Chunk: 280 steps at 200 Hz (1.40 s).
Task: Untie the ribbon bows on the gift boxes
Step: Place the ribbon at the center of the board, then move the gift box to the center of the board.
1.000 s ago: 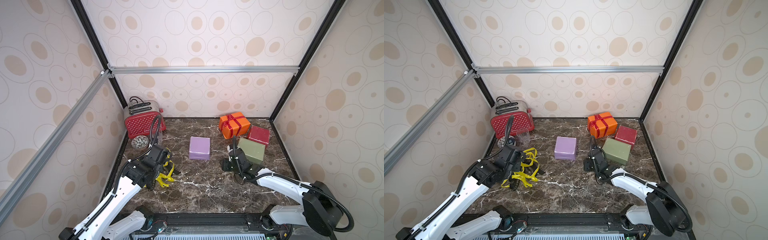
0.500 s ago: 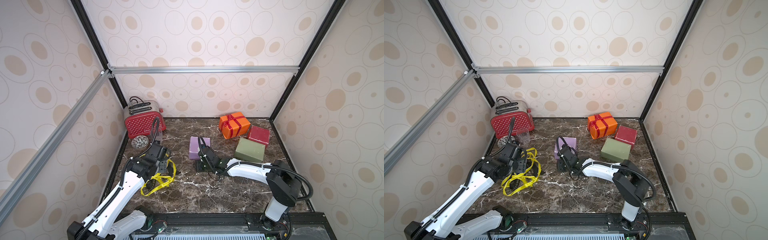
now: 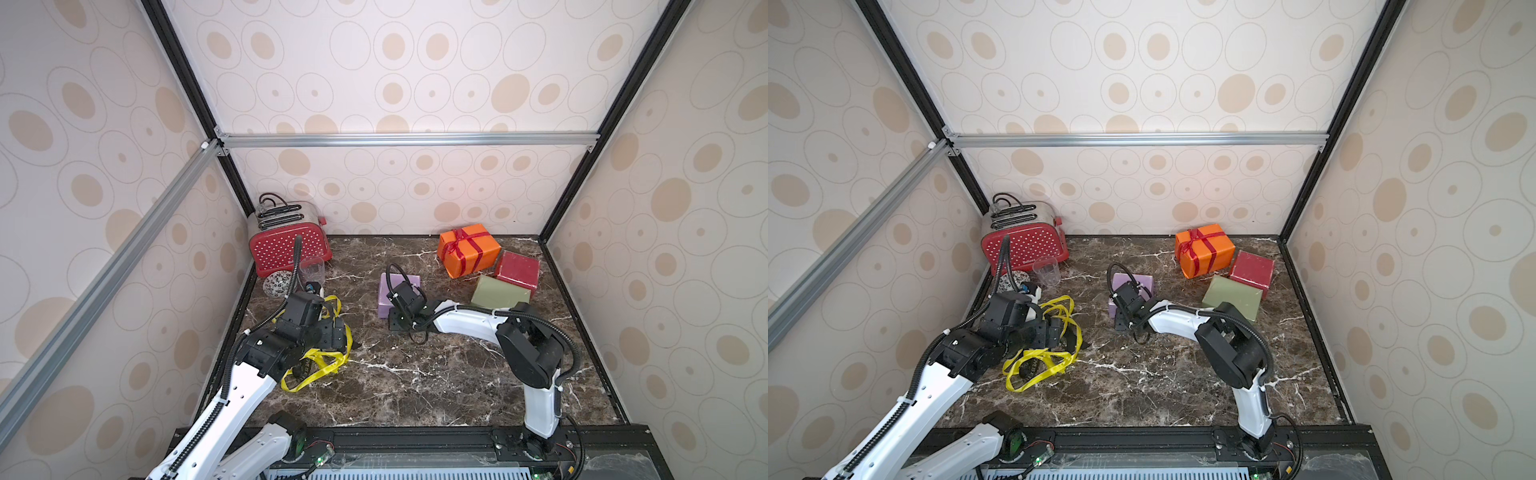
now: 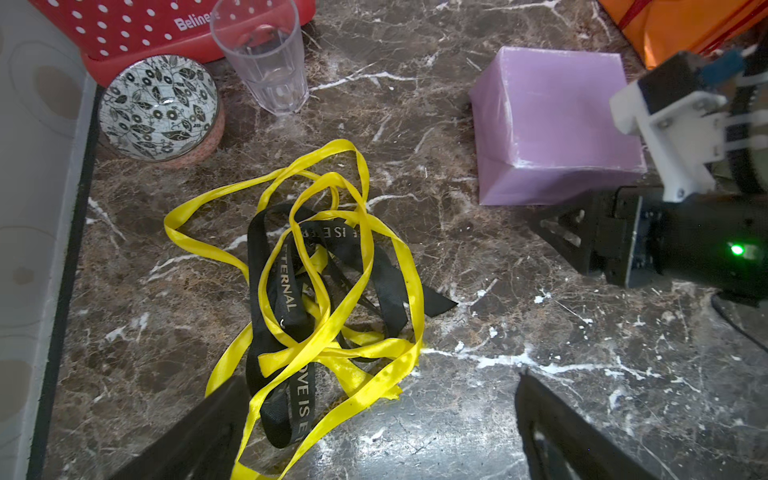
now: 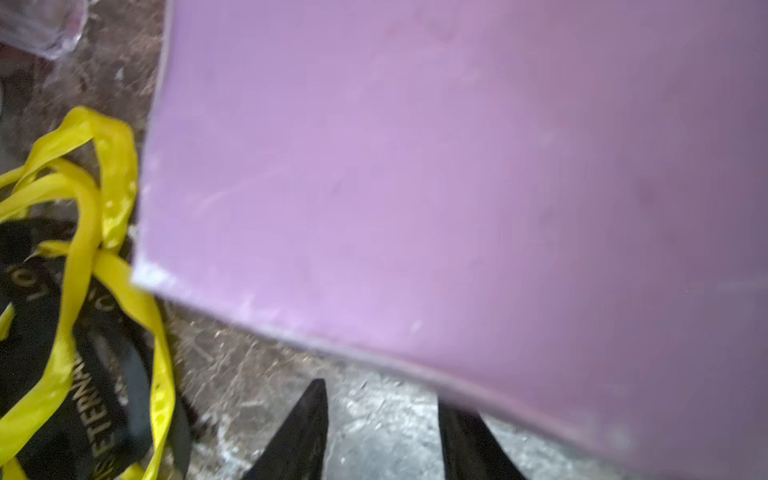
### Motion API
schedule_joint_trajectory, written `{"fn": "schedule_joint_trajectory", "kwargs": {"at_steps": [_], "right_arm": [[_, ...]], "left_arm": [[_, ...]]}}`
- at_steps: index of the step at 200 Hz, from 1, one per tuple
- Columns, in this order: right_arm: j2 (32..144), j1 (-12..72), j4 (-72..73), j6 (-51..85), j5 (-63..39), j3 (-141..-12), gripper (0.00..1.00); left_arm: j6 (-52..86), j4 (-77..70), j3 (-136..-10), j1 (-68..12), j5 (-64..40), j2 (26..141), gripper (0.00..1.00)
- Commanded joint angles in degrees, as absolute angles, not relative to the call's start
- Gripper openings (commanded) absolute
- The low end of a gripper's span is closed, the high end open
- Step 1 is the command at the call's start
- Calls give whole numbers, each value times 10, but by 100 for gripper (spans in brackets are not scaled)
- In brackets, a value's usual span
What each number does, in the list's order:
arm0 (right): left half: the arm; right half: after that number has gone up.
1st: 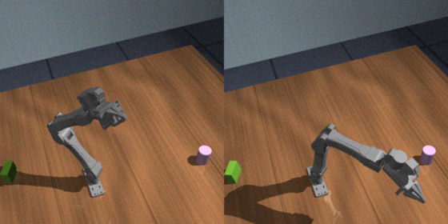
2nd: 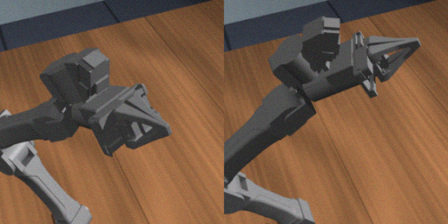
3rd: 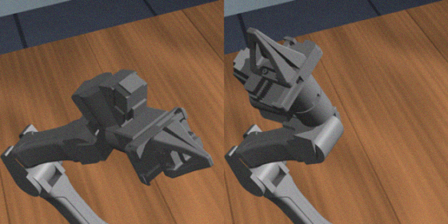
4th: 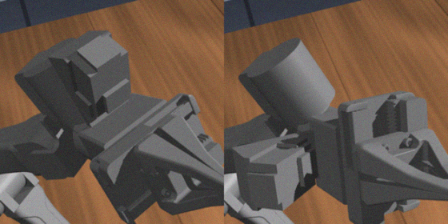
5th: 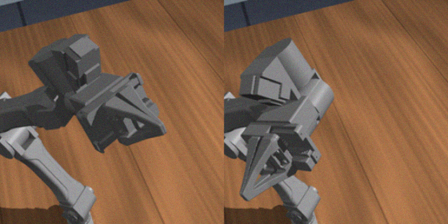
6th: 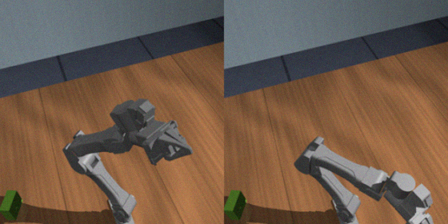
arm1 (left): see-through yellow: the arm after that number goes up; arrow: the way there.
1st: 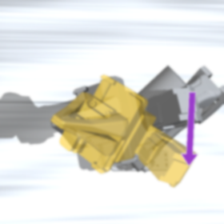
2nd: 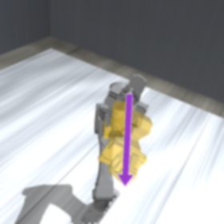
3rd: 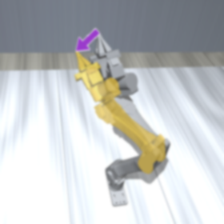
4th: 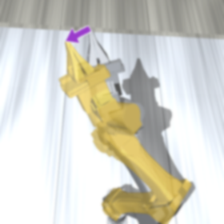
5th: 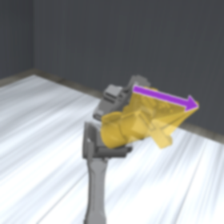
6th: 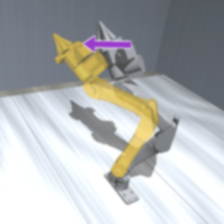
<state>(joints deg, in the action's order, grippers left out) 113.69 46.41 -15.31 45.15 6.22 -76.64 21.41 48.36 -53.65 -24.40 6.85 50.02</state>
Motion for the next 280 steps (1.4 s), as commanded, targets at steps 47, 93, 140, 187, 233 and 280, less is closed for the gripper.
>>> {"fn": "schedule_joint_trajectory", "kwargs": {"at_steps": [47, 93, 140, 187, 233, 280], "right_arm": [[1217, 386, -153, 414, 31, -876, 48], [1288, 376, -169, 381, 2, -993, 55], [1353, 369, -270, 376, -50, -1142, 57], [1201, 360, -330, 345, 29, -1118, 68], [1109, 314, -381, 304, 186, -1086, 73], [1117, 211, -365, 318, 162, -1074, 69]], "left_arm": [[207, 468, -533, -241, 42, 500, 99], [207, 468, -536, -241, 25, 519, 99], [208, 468, -535, -241, 22, 512, 99], [208, 466, -536, -244, 11, 505, 99], [207, 466, -533, -244, 16, 499, 99], [207, 465, -535, -245, 7, 526, 99]]}}
